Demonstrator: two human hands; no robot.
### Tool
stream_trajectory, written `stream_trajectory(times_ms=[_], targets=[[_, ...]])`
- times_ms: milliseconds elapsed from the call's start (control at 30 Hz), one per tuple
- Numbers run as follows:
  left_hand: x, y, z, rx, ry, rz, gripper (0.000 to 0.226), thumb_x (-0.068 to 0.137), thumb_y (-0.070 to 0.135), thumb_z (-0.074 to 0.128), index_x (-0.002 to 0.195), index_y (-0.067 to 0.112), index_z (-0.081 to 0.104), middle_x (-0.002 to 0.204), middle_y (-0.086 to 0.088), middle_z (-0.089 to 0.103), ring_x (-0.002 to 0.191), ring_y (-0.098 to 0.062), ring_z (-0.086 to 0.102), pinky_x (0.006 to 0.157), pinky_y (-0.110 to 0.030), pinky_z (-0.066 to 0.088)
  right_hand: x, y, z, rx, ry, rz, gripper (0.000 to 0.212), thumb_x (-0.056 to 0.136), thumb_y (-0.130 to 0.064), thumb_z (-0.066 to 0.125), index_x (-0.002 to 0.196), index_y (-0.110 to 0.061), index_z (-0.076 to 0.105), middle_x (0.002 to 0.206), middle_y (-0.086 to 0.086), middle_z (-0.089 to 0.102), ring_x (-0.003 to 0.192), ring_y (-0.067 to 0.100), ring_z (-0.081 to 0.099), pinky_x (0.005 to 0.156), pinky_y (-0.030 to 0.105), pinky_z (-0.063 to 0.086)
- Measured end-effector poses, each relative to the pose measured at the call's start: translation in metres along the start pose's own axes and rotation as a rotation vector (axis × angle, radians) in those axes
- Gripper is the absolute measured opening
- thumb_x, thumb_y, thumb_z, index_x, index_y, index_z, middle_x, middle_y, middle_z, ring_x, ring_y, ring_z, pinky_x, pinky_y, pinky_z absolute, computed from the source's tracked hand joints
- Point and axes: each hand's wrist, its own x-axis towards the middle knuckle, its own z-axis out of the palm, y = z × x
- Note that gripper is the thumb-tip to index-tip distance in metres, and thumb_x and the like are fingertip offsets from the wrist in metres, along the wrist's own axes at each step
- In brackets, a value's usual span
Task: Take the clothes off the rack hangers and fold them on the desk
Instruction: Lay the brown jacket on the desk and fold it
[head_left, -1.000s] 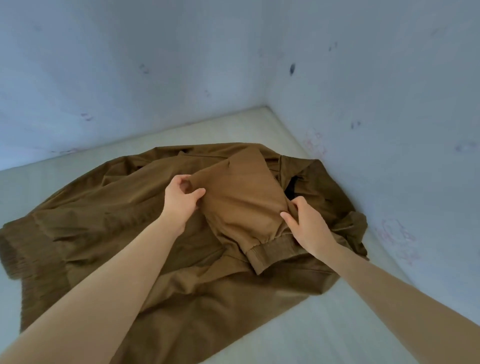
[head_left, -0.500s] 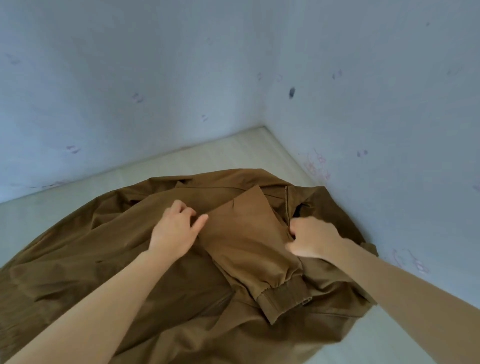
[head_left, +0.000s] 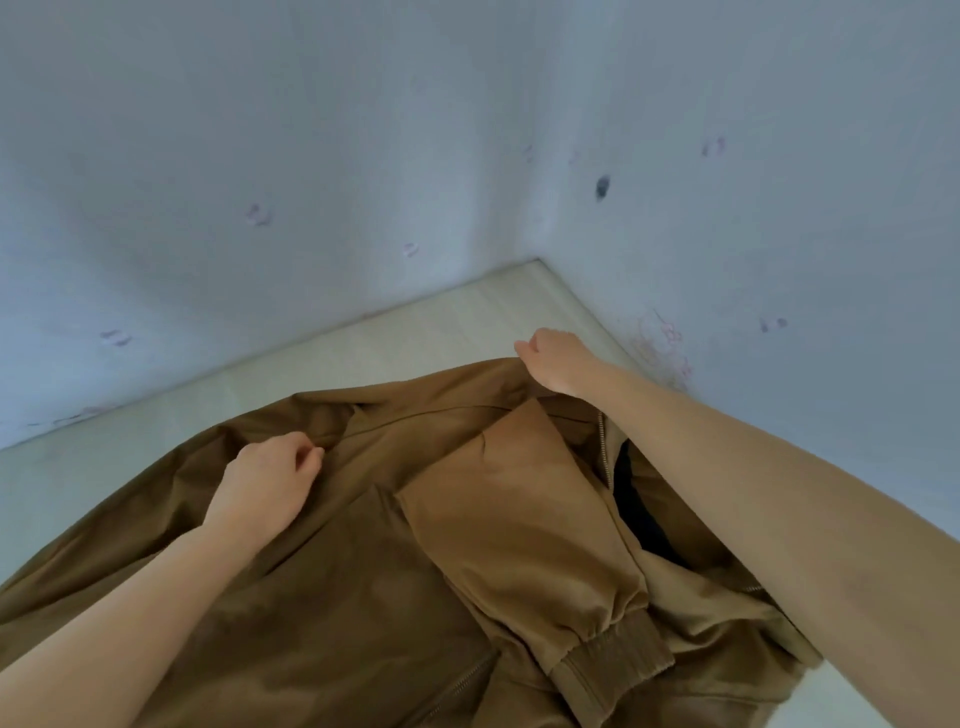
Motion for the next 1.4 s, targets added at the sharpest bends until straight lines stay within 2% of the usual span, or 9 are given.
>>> stream_trajectory(times_ms=[100, 367, 533, 700, 867, 967, 1100, 1233, 1400], targets=[[0.013, 0.002, 0.004, 0.081, -0.167, 0.010, 0.031, 0.100, 0.042, 0.044, 0.086, 0.026, 0.067, 0.074, 0.008, 0.066, 0.068, -0.009, 0.062, 0.072, -0.030, 0.054, 0.017, -0.004, 0.003, 0.010, -0.065, -0.011, 0.033, 0.104, -0.033, 0.026, 0.092, -0.010, 0.047, 0.087, 0.005, 0.050, 0.086, 0.022, 0.050, 0.077, 0.031, 0.037], [0.039, 0.013, 0.009, -0.252, -0.434, -0.151, 0.045, 0.101, 0.045, 0.039, 0.092, 0.017, 0.072, 0.088, -0.003, 0.072, 0.082, -0.018, 0.067, 0.080, -0.029, 0.049, 0.042, 0.001, 0.009, -0.122, -0.030, -0.018, 0.032, 0.093, -0.031, 0.045, 0.066, -0.014, 0.045, 0.072, 0.005, 0.052, 0.070, 0.023, 0.054, 0.063, 0.033, 0.044], [0.050, 0.020, -0.002, -0.507, -0.360, -0.411, 0.041, 0.102, 0.033, 0.040, 0.091, 0.009, 0.071, 0.095, -0.014, 0.069, 0.086, -0.028, 0.063, 0.076, -0.033, 0.049, 0.034, -0.016, -0.006, -0.105, -0.369, 0.199, 0.057, 0.093, -0.056, 0.045, 0.130, -0.013, 0.054, 0.130, 0.007, 0.054, 0.119, 0.031, 0.051, 0.097, 0.037, 0.039], [0.054, 0.031, -0.024, -0.677, -0.595, -0.540, 0.036, 0.096, 0.055, 0.045, 0.101, 0.023, 0.061, 0.104, -0.007, 0.062, 0.096, -0.024, 0.060, 0.088, -0.036, 0.047, 0.027, -0.027, -0.029, 0.077, -0.670, 0.343, 0.041, 0.083, -0.044, 0.062, 0.102, -0.009, 0.073, 0.104, 0.013, 0.072, 0.095, 0.029, 0.068, 0.093, 0.038, 0.050], [0.057, 0.031, -0.026, -0.827, -0.430, -0.322, 0.036, 0.095, 0.032, 0.058, 0.130, 0.031, 0.049, 0.115, 0.003, 0.060, 0.101, -0.016, 0.059, 0.083, -0.031, 0.048, 0.027, -0.025, -0.043, 0.413, -0.310, 0.058, 0.029, 0.090, -0.036, 0.065, 0.102, -0.010, 0.067, 0.103, 0.009, 0.070, 0.097, 0.026, 0.067, 0.090, 0.042, 0.055], [0.063, 0.028, -0.035, -0.894, -0.213, -0.119, 0.049, 0.090, 0.020, 0.066, 0.134, 0.028, 0.046, 0.129, 0.004, 0.058, 0.117, -0.018, 0.057, 0.104, -0.040, 0.044, 0.016, -0.022, -0.055, 0.529, -0.095, -0.089, 0.021, 0.094, -0.037, 0.058, 0.090, -0.018, 0.062, 0.097, 0.006, 0.067, 0.094, 0.023, 0.064, 0.092, 0.043, 0.050], [0.056, 0.024, -0.050, -0.745, -0.298, 0.052, 0.086, 0.082, 0.035, 0.074, 0.149, 0.031, 0.021, 0.140, 0.017, 0.039, 0.126, -0.006, 0.042, 0.109, -0.031, 0.035, -0.012, -0.022, -0.059, 0.504, -0.086, -0.141, 0.034, 0.095, -0.049, 0.050, 0.099, -0.016, 0.060, 0.103, 0.004, 0.066, 0.100, 0.025, 0.064, 0.093, 0.042, 0.049], [0.040, -0.004, -0.044, -0.167, -0.530, 0.137, 0.120, 0.069, 0.045, 0.084, 0.152, 0.038, -0.003, 0.151, 0.008, 0.029, 0.136, -0.017, 0.037, 0.114, -0.035, 0.032, -0.035, -0.016, -0.051, 0.120, -0.269, -0.124, 0.053, 0.081, -0.068, 0.056, 0.110, -0.025, 0.051, 0.103, -0.009, 0.057, 0.094, 0.011, 0.057, 0.082, 0.031, 0.046], [0.023, -0.019, -0.038, 0.094, -0.317, 0.103, 0.034, 0.087, 0.029, 0.071, 0.117, 0.016, 0.063, 0.114, -0.003, 0.065, 0.091, -0.015, 0.057, 0.086, -0.026, 0.046, -0.045, -0.017, -0.039, 0.057, -0.239, -0.228, 0.029, 0.090, -0.036, 0.064, 0.106, -0.013, 0.059, 0.097, -0.004, 0.059, 0.091, 0.016, 0.058, 0.077, 0.026, 0.042]])
